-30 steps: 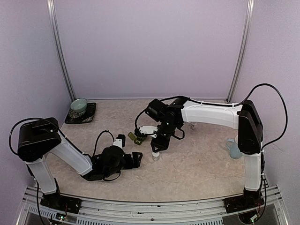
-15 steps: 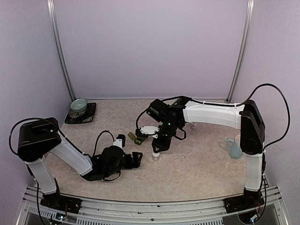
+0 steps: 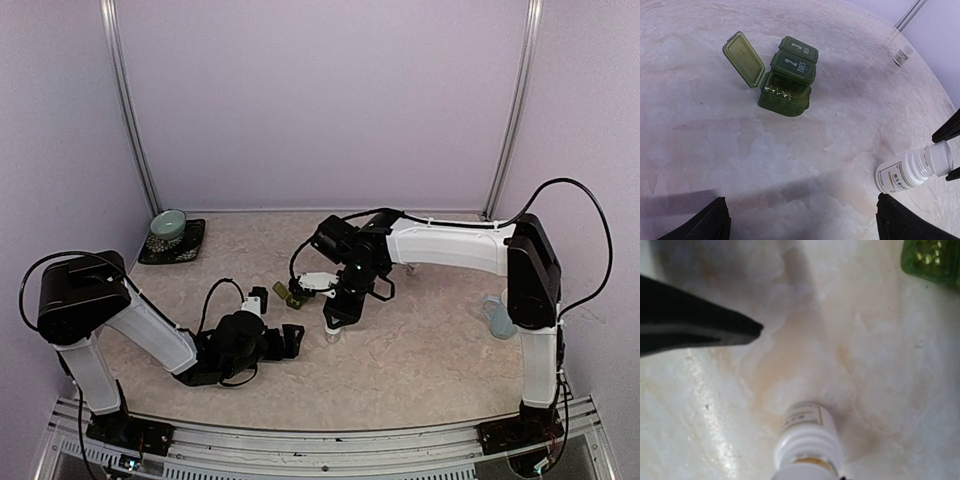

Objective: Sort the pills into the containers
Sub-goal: Close the lid of the pill bottle, then pick up the pill bottle from the center of the board.

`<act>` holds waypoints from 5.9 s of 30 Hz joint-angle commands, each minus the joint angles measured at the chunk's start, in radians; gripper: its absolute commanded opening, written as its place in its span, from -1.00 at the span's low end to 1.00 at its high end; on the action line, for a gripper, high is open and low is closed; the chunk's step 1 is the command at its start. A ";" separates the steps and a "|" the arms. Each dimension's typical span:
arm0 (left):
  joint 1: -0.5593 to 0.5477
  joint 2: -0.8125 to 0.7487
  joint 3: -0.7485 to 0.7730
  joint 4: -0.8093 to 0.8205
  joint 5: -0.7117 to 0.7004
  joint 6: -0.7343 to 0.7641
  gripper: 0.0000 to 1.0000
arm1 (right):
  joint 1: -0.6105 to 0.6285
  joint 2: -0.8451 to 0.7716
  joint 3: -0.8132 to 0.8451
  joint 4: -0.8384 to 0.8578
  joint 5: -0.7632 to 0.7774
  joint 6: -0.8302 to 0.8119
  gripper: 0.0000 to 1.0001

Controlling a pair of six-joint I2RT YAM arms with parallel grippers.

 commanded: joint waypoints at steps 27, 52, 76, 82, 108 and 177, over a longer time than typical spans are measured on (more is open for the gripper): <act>-0.007 0.019 -0.012 0.011 0.005 -0.005 0.97 | -0.013 0.073 0.055 -0.037 -0.002 0.005 -0.37; -0.010 0.014 -0.012 0.013 0.006 -0.001 0.98 | -0.019 -0.046 -0.002 0.006 -0.089 -0.003 0.42; -0.050 -0.004 -0.015 0.136 0.054 0.101 0.98 | -0.117 -0.399 -0.633 0.734 -0.247 0.031 0.50; -0.050 -0.015 -0.030 0.136 0.044 0.101 0.98 | -0.099 -0.336 -0.655 0.812 -0.225 0.044 0.50; -0.050 -0.026 -0.102 0.192 0.013 0.072 0.98 | -0.064 -0.169 -0.541 0.777 -0.155 0.026 0.25; -0.094 -0.081 -0.038 0.412 0.416 0.655 0.48 | 0.060 -0.456 -0.491 0.575 -0.302 0.060 -0.24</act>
